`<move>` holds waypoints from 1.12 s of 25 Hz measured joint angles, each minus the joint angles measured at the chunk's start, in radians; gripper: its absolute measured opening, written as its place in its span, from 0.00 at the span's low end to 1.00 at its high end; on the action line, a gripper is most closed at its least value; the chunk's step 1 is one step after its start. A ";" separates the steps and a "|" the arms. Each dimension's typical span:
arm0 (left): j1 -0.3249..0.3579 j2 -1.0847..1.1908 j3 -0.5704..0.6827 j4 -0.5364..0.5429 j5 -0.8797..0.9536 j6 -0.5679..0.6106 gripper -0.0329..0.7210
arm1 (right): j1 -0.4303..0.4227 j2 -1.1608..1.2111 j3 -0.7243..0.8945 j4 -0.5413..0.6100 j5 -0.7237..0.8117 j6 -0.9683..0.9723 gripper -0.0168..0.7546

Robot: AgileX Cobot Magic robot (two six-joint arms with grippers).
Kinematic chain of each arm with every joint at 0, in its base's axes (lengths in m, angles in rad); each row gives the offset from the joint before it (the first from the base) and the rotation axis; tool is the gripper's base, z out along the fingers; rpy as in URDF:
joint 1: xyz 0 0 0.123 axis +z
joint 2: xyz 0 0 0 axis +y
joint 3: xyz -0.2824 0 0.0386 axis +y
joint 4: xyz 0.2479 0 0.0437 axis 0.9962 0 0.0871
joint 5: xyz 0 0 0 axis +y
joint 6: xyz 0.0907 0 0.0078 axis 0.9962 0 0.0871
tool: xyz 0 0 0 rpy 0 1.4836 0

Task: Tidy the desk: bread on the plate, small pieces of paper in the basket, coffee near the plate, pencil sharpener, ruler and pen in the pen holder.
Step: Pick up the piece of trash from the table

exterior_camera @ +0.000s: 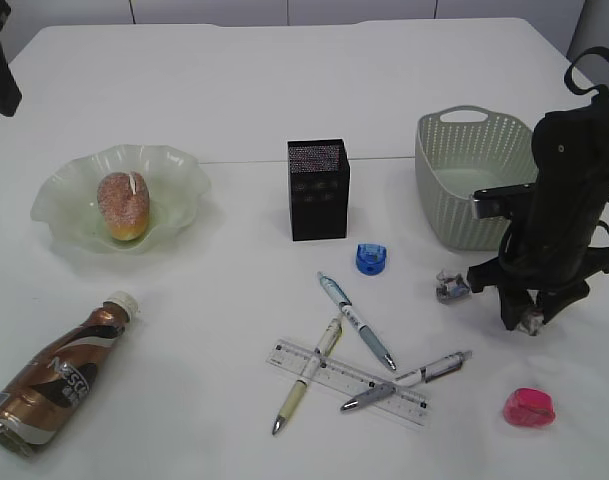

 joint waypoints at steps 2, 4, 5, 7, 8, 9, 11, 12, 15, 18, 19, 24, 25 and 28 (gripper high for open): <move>0.000 0.000 0.000 0.000 0.000 0.000 0.68 | 0.000 0.000 0.000 0.000 0.000 0.000 0.39; 0.000 0.000 0.000 0.000 0.000 0.000 0.68 | 0.000 0.000 0.000 0.000 0.000 0.000 0.29; 0.000 0.000 0.000 0.000 0.000 0.000 0.68 | 0.000 0.000 -0.001 0.000 0.000 0.000 0.24; 0.000 0.000 0.000 0.000 0.000 0.000 0.68 | 0.000 0.000 -0.004 0.000 0.004 0.000 0.15; 0.000 0.000 0.000 0.000 0.000 0.000 0.68 | 0.000 0.000 -0.004 0.000 0.004 0.000 0.11; 0.000 0.000 0.000 0.000 0.000 0.000 0.68 | 0.000 0.000 -0.006 0.000 0.006 0.000 0.09; 0.000 0.000 0.000 0.000 0.000 0.000 0.68 | 0.000 0.000 -0.010 0.000 0.010 0.000 0.07; 0.000 0.000 0.000 0.000 0.000 0.000 0.68 | 0.000 0.000 -0.012 0.000 0.015 0.000 0.07; 0.000 0.000 0.000 0.000 0.000 0.000 0.68 | 0.000 0.000 -0.032 -0.002 0.036 0.000 0.06; 0.000 0.000 0.000 0.000 0.000 0.000 0.68 | 0.000 0.000 -0.053 -0.002 0.058 0.000 0.06; 0.000 0.000 0.000 0.000 0.000 0.000 0.68 | 0.000 0.000 -0.057 0.002 0.063 0.000 0.06; 0.000 0.000 0.000 0.000 0.000 0.000 0.68 | 0.000 -0.017 -0.060 0.017 0.078 0.000 0.06; 0.000 0.000 0.000 0.000 0.000 0.000 0.68 | 0.000 -0.028 -0.060 0.016 0.086 0.000 0.06; 0.000 0.000 0.000 0.000 0.000 0.000 0.68 | 0.000 -0.064 -0.064 0.018 0.101 0.000 0.06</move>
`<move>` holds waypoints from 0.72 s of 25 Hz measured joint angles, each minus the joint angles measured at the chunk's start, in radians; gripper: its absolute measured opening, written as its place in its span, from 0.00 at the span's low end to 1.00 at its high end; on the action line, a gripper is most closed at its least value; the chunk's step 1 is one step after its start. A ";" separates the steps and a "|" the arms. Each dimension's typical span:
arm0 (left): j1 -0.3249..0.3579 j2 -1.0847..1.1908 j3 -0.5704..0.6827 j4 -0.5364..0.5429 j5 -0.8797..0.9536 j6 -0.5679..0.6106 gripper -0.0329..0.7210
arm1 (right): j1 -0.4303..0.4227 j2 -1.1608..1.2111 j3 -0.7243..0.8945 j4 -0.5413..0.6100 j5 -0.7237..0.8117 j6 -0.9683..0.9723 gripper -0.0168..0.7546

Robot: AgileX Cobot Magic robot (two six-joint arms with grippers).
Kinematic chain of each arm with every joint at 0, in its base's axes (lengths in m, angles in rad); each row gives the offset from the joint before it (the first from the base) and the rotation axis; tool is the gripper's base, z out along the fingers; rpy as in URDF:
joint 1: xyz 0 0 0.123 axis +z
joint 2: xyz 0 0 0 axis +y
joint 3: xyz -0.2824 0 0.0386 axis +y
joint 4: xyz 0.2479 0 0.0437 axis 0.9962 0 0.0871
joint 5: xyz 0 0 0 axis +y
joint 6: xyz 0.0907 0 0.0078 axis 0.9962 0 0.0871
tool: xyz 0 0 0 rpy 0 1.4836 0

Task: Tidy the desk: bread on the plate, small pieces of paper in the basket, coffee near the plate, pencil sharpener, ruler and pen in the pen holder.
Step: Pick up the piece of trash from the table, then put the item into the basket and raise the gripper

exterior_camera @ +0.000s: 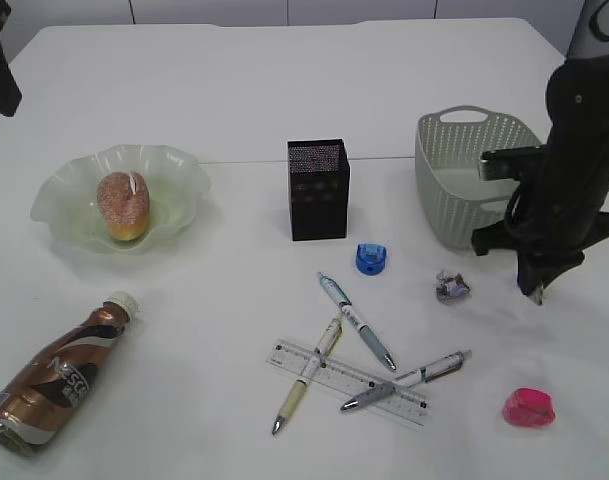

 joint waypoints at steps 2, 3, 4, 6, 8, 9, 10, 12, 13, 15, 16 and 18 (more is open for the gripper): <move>0.000 0.000 0.000 0.000 0.000 0.000 0.68 | 0.000 -0.032 -0.002 0.002 0.009 0.000 0.06; 0.000 0.000 0.000 0.000 0.000 0.000 0.68 | 0.000 -0.043 -0.002 0.004 0.013 0.000 0.06; 0.000 0.000 0.000 0.000 0.000 0.000 0.68 | 0.000 -0.055 -0.007 0.004 0.022 0.000 0.06; 0.000 0.000 0.000 0.000 0.000 0.000 0.68 | 0.000 -0.070 -0.023 0.004 0.047 0.000 0.06; 0.000 0.000 0.000 -0.002 0.000 0.000 0.68 | 0.000 -0.079 -0.050 0.004 0.077 0.000 0.06; 0.000 0.000 0.000 -0.004 0.000 0.000 0.68 | 0.000 -0.081 -0.067 0.004 0.093 0.000 0.06; 0.000 0.000 0.000 -0.004 0.000 0.000 0.68 | 0.000 -0.081 -0.082 0.004 0.108 0.000 0.06; 0.000 0.000 0.000 -0.010 0.000 0.000 0.68 | 0.000 -0.082 -0.123 0.004 0.144 0.000 0.06; 0.000 0.000 0.000 -0.010 0.000 0.000 0.68 | 0.000 -0.082 -0.143 0.004 0.157 0.000 0.06; 0.000 0.000 0.000 -0.010 0.000 0.000 0.68 | 0.000 -0.083 -0.191 0.004 0.184 0.000 0.06; 0.000 0.000 0.000 -0.010 0.000 0.000 0.68 | 0.000 -0.083 -0.216 0.004 0.194 0.000 0.06; 0.000 0.000 0.000 -0.010 0.000 0.000 0.68 | 0.000 -0.083 -0.262 0.005 0.204 0.000 0.06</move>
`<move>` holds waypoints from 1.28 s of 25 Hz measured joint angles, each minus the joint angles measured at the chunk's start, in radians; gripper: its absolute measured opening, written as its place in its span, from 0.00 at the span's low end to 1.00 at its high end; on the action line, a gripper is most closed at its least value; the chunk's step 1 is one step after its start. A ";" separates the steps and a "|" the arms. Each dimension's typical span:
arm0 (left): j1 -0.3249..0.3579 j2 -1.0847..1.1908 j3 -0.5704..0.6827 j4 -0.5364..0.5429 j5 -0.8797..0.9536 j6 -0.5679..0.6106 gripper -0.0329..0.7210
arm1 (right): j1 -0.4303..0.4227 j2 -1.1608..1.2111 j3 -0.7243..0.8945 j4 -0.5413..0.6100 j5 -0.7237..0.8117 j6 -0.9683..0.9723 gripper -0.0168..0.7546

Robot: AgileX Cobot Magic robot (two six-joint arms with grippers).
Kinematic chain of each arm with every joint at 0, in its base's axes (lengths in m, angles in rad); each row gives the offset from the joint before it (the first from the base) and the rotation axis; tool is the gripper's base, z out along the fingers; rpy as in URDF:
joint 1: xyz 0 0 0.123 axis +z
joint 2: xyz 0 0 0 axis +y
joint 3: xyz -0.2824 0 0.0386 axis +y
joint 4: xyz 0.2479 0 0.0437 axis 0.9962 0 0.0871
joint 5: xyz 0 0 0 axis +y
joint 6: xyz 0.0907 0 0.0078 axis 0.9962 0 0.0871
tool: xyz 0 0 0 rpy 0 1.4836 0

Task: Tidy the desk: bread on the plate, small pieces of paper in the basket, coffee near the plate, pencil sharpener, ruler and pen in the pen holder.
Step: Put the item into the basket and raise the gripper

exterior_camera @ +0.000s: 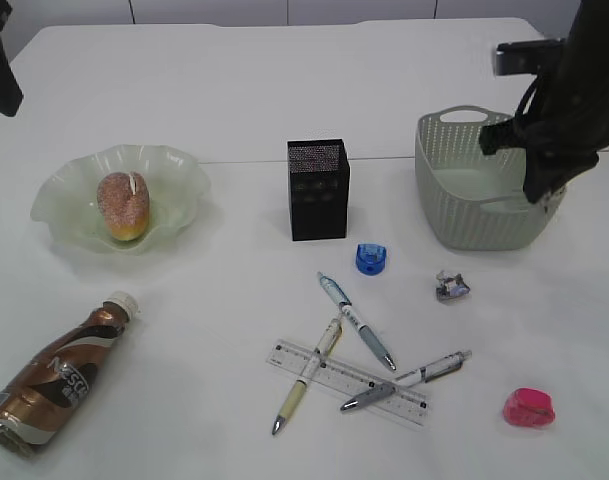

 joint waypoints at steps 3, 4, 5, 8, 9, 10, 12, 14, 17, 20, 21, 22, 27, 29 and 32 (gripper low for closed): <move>0.000 0.000 0.000 0.000 0.000 0.000 0.68 | 0.000 0.000 -0.067 0.000 0.012 0.000 0.06; 0.000 0.000 0.000 0.000 0.000 0.000 0.68 | 0.000 0.000 -0.087 0.000 0.012 0.000 0.06; 0.000 0.000 0.000 0.000 0.000 0.000 0.68 | 0.000 0.000 -0.101 0.000 0.012 0.000 0.06; 0.000 0.000 0.000 0.000 0.000 0.000 0.68 | 0.000 0.000 -0.136 0.000 0.003 0.000 0.06; 0.000 0.000 0.000 0.000 0.000 0.000 0.68 | 0.000 0.000 -0.143 0.000 -0.007 0.000 0.06; 0.000 0.000 0.000 0.000 0.000 0.000 0.68 | 0.000 0.000 -0.147 0.000 -0.017 0.000 0.06; 0.000 0.000 0.000 0.000 0.000 0.000 0.68 | 0.000 0.000 -0.151 0.000 -0.041 0.000 0.06; 0.000 0.000 0.000 0.000 0.000 0.000 0.68 | 0.000 0.000 -0.151 0.000 -0.075 0.000 0.06; 0.000 0.000 0.000 0.000 0.000 0.000 0.68 | 0.000 0.015 -0.153 0.000 -0.122 0.000 0.06; 0.000 0.000 0.000 0.000 0.000 0.000 0.68 | 0.000 0.042 -0.155 0.000 -0.159 0.000 0.06; 0.000 0.000 0.000 0.000 0.000 0.000 0.68 | 0.000 0.053 -0.156 0.000 -0.171 0.000 0.06; 0.000 0.000 0.000 0.000 0.000 0.000 0.68 | 0.000 0.062 -0.158 0.000 -0.177 0.001 0.06; 0.000 0.000 0.000 0.000 0.000 0.000 0.68 | 0.000 0.115 -0.227 0.000 -0.195 0.002 0.06; 0.000 0.000 0.000 -0.005 0.000 0.000 0.68 | 0.000 0.138 -0.260 0.000 -0.199 0.006 0.06; 0.000 0.000 0.000 -0.009 0.000 0.000 0.68 | 0.000 0.176 -0.303 -0.002 -0.199 0.011 0.06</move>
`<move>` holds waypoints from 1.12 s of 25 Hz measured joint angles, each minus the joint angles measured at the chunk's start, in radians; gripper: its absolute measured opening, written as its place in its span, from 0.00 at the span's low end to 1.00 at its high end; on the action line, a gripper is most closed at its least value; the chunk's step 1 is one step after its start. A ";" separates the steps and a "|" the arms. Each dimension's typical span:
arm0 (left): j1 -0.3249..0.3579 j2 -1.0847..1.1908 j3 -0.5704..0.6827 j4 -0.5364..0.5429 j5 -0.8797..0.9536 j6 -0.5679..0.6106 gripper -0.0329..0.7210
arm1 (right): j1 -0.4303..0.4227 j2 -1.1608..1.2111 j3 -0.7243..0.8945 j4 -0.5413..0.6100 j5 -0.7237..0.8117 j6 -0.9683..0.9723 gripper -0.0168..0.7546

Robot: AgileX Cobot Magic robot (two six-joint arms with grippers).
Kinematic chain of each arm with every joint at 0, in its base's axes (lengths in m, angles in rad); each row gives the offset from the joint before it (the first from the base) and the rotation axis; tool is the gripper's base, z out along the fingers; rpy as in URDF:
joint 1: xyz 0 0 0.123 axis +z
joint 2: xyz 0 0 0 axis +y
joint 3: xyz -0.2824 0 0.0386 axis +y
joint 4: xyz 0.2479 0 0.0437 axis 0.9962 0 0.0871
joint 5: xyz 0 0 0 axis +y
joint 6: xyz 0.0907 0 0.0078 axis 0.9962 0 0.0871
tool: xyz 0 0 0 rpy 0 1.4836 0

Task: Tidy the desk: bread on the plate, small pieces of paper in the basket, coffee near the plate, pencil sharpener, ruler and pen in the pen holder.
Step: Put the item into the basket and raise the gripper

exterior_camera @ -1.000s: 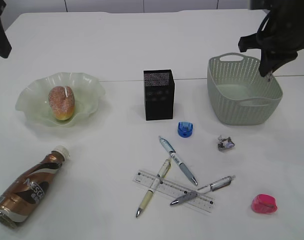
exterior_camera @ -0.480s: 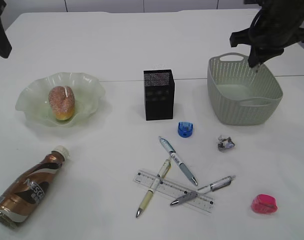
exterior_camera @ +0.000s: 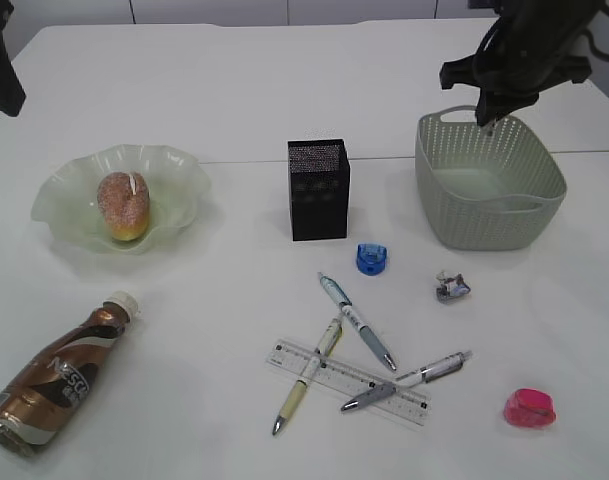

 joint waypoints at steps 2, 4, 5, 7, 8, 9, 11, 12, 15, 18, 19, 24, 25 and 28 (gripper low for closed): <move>0.000 0.000 0.000 -0.001 0.000 0.000 0.68 | 0.000 0.024 -0.009 -0.004 0.000 0.002 0.06; 0.000 0.000 0.000 -0.001 0.000 0.000 0.68 | 0.000 0.043 -0.009 -0.016 0.000 0.008 0.06; 0.000 0.000 0.000 -0.002 0.000 0.000 0.68 | 0.000 0.050 -0.009 -0.026 0.000 0.014 0.06; 0.000 0.000 0.000 -0.003 0.000 0.000 0.68 | 0.000 0.052 -0.009 -0.050 0.002 0.039 0.06; 0.000 0.000 0.000 -0.003 0.000 0.000 0.68 | 0.000 0.052 -0.009 -0.061 0.002 0.049 0.06; 0.000 0.000 0.000 -0.003 0.000 0.000 0.68 | -0.003 0.052 -0.009 -0.068 0.002 0.058 0.06; 0.000 0.000 0.000 -0.003 0.000 0.000 0.68 | -0.005 0.052 -0.009 -0.075 0.002 0.066 0.07; 0.000 0.000 0.000 -0.003 0.000 0.000 0.68 | -0.005 0.052 -0.009 -0.075 0.002 0.068 0.08; 0.000 0.000 0.000 -0.003 0.000 0.000 0.68 | -0.005 0.052 -0.009 -0.077 0.002 0.068 0.19; 0.000 0.000 0.000 -0.003 0.000 0.000 0.68 | -0.005 0.052 -0.009 -0.075 0.000 0.073 0.42; 0.000 0.000 0.000 -0.003 0.000 0.000 0.68 | -0.005 0.052 -0.009 -0.075 0.000 0.075 0.49; 0.000 0.000 0.000 -0.004 0.000 0.000 0.68 | -0.005 0.052 -0.009 -0.075 0.000 0.076 0.66; 0.000 0.000 0.000 -0.004 0.000 0.000 0.68 | -0.005 0.052 -0.009 -0.075 0.000 0.077 0.66; 0.000 0.000 0.000 -0.004 0.000 0.000 0.68 | -0.005 0.052 -0.009 -0.075 0.002 0.079 0.66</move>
